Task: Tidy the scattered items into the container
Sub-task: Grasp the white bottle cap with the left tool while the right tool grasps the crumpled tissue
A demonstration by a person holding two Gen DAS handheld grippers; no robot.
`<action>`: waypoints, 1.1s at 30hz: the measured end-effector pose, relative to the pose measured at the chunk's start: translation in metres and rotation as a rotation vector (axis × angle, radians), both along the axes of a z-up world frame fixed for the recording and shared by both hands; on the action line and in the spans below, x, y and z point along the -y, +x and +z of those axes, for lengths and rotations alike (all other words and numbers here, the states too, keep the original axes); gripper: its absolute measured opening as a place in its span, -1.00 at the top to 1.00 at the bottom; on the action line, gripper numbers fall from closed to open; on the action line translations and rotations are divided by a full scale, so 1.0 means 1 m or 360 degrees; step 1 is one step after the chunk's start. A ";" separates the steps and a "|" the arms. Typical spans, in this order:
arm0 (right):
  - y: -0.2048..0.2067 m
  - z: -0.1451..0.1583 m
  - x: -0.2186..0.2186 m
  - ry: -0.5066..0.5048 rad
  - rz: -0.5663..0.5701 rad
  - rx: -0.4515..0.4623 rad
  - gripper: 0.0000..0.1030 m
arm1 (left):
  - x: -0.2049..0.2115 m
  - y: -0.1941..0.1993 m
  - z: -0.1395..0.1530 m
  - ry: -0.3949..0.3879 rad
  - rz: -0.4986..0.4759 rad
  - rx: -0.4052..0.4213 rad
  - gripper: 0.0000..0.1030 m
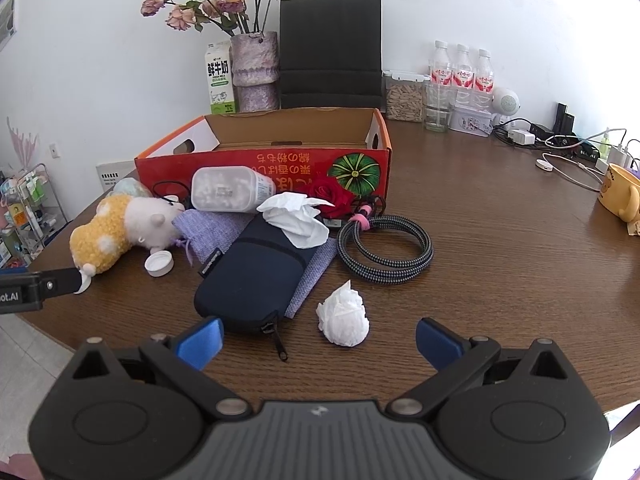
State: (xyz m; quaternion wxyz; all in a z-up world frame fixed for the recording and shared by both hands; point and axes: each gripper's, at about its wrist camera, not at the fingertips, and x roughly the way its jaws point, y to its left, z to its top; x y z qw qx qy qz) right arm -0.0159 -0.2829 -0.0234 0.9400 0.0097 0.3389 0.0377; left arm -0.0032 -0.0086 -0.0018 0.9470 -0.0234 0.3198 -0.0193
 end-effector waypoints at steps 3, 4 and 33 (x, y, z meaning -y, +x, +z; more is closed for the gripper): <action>0.000 0.000 0.000 0.0000 -0.0001 0.0000 -1.00 | 0.000 0.000 0.000 0.0000 -0.0002 -0.0001 -1.00; 0.000 0.000 0.000 0.0001 -0.0001 -0.0001 -1.00 | 0.000 0.000 0.000 0.0000 -0.0002 -0.0002 -1.00; 0.019 -0.026 0.028 0.0038 -0.0154 -0.0010 -0.73 | -0.019 0.021 -0.031 0.0080 0.0179 -0.0054 -0.63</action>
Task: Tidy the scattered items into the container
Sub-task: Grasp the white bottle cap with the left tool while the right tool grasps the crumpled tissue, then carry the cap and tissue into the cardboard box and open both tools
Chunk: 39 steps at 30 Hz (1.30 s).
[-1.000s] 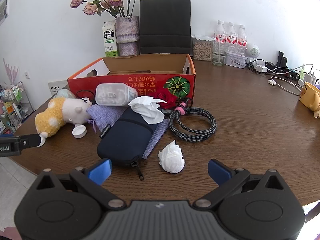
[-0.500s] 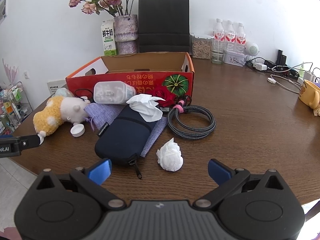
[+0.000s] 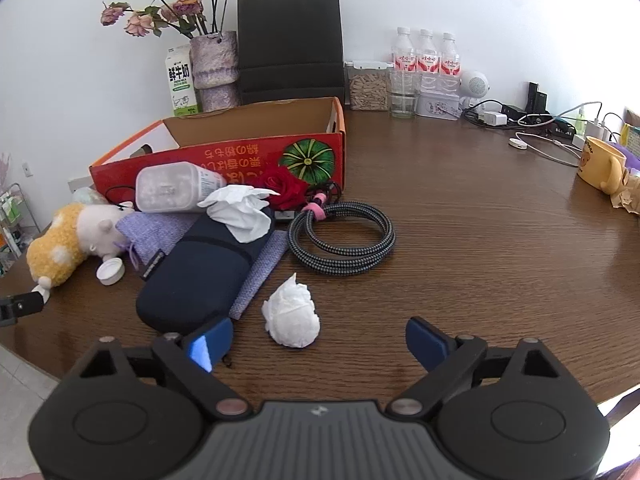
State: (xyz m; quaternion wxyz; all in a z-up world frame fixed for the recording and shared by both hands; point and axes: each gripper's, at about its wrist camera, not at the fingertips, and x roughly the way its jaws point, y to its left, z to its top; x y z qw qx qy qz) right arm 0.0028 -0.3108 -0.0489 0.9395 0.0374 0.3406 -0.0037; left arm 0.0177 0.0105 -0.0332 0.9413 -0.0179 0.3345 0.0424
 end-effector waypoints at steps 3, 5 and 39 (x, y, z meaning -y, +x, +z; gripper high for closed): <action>0.005 -0.004 0.001 0.0001 0.0007 0.0007 -0.58 | -0.002 0.004 -0.004 -0.0016 0.0012 -0.0011 -0.52; 0.010 -0.006 -0.001 -0.0004 0.0018 0.0012 -0.54 | -0.002 0.007 -0.005 -0.0014 0.0013 -0.0012 -0.46; 0.036 0.037 -0.014 0.0006 0.0113 0.0365 0.62 | 0.001 0.024 0.058 -0.0046 -0.0001 0.0338 0.43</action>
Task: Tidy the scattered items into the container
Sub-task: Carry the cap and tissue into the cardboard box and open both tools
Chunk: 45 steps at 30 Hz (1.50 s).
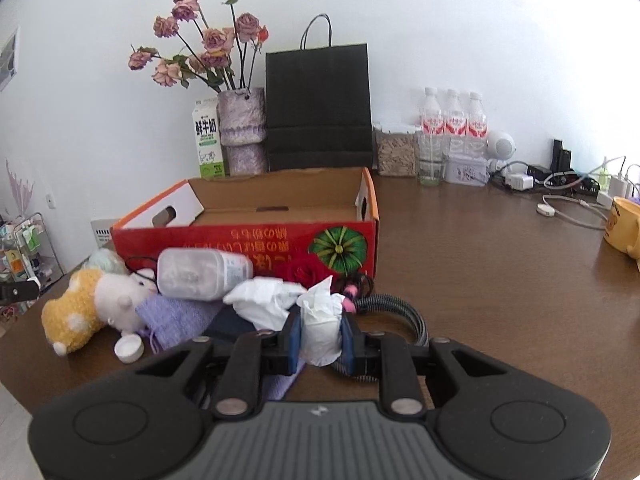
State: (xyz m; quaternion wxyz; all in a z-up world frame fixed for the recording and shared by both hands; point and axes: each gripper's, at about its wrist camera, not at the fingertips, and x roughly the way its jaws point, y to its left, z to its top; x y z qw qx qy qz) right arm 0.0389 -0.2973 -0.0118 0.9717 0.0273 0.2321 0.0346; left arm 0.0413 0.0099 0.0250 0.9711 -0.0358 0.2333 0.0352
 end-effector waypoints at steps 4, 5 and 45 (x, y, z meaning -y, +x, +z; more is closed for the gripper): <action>0.025 0.022 -0.005 0.0007 0.0022 0.0118 0.62 | 0.014 0.020 0.023 -0.0034 -0.0065 0.0111 0.43; 0.033 0.027 -0.006 0.0015 0.0025 0.0144 0.61 | 0.019 0.027 0.028 -0.0044 -0.0081 0.0138 0.43; 0.212 -0.006 -0.018 0.0110 0.0076 -0.0119 0.55 | 0.112 0.199 -0.014 0.0038 -0.0013 -0.0030 0.43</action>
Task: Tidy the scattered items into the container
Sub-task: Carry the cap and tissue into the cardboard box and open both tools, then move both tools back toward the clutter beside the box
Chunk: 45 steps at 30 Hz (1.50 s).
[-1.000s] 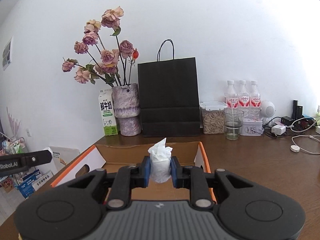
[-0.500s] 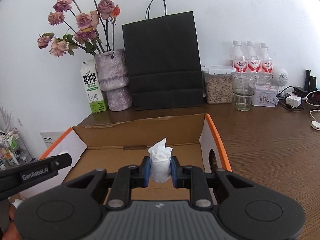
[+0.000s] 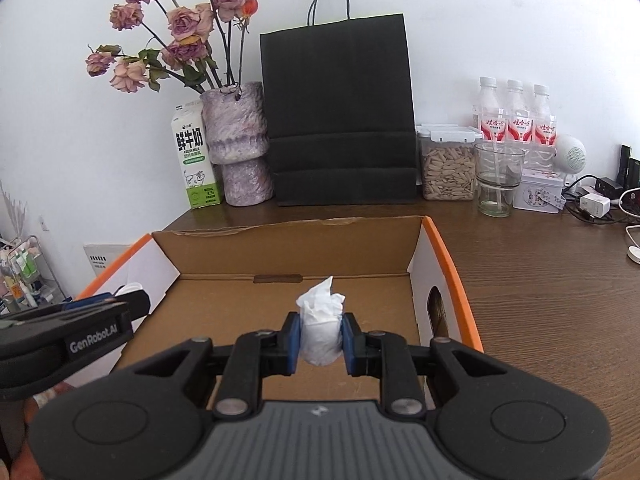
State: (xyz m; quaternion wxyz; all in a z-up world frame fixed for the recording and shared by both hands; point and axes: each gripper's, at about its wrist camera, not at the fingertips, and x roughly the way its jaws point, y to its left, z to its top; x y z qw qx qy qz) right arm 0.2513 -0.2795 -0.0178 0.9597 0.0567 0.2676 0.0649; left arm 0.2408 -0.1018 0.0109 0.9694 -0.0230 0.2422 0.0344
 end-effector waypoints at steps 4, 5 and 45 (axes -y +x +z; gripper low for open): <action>-0.003 -0.001 -0.002 -0.0008 0.0035 -0.0014 0.19 | 0.000 0.003 0.000 0.0023 0.0130 -0.0037 -0.65; -0.005 -0.001 -0.001 -0.0002 0.0036 -0.0002 -0.28 | -0.001 0.003 0.002 0.0041 0.0165 -0.0041 -0.89; -0.074 0.055 0.001 -0.0081 0.0035 0.0320 -0.96 | -0.043 -0.061 0.059 0.0044 0.0206 0.0092 -1.00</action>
